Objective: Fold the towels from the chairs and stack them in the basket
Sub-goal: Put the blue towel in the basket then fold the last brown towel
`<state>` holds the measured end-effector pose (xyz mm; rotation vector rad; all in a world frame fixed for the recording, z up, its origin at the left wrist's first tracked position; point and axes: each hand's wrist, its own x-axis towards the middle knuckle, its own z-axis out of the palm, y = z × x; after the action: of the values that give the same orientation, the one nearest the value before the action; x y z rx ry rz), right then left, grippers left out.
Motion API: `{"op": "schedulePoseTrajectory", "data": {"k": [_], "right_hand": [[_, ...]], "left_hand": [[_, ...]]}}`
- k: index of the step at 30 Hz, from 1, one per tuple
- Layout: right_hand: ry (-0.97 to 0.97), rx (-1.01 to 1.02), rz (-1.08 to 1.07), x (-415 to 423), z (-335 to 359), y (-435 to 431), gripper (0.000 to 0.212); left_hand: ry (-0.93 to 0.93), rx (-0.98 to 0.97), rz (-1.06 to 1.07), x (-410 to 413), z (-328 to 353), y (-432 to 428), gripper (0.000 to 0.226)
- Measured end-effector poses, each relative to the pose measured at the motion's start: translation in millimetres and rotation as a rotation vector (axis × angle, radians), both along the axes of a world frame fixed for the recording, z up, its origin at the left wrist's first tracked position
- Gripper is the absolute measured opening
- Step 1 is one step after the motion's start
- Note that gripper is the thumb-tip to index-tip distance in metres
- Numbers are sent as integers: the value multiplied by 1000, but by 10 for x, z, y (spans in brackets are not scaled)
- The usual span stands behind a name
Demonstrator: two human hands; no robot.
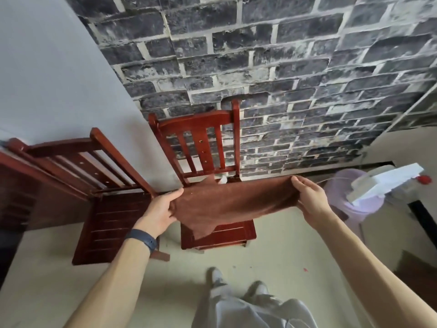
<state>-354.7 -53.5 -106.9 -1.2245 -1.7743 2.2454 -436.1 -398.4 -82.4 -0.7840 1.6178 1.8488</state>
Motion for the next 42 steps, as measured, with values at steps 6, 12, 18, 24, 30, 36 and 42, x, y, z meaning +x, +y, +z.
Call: {"op": "schedulePoseTrajectory", "data": {"k": [6, 12, 18, 24, 30, 36, 42], "right_hand": [[6, -18, -21, 5, -23, 115, 8], [-96, 420, 161, 16, -142, 182, 10], [-88, 484, 136, 24, -208, 137, 11], [-115, 383, 104, -105, -320, 35, 11], [-170, 411, 173, -31, -539, -296, 22], [-275, 569, 416, 286, -743, -601, 33], [-393, 705, 489, 402, -932, -849, 18]], "left_hand": [[132, -89, -51, -18, 122, 37, 21], [264, -367, -76, -28, 129, 13, 19], [278, -353, -4, 133, 39, -5, 40], [286, -418, 87, 184, -103, -111, 46], [203, -506, 54, 276, -434, -432, 36], [154, -556, -384, 505, -765, -901, 37], [194, -880, -682, 577, -1017, -1236, 27]]}}
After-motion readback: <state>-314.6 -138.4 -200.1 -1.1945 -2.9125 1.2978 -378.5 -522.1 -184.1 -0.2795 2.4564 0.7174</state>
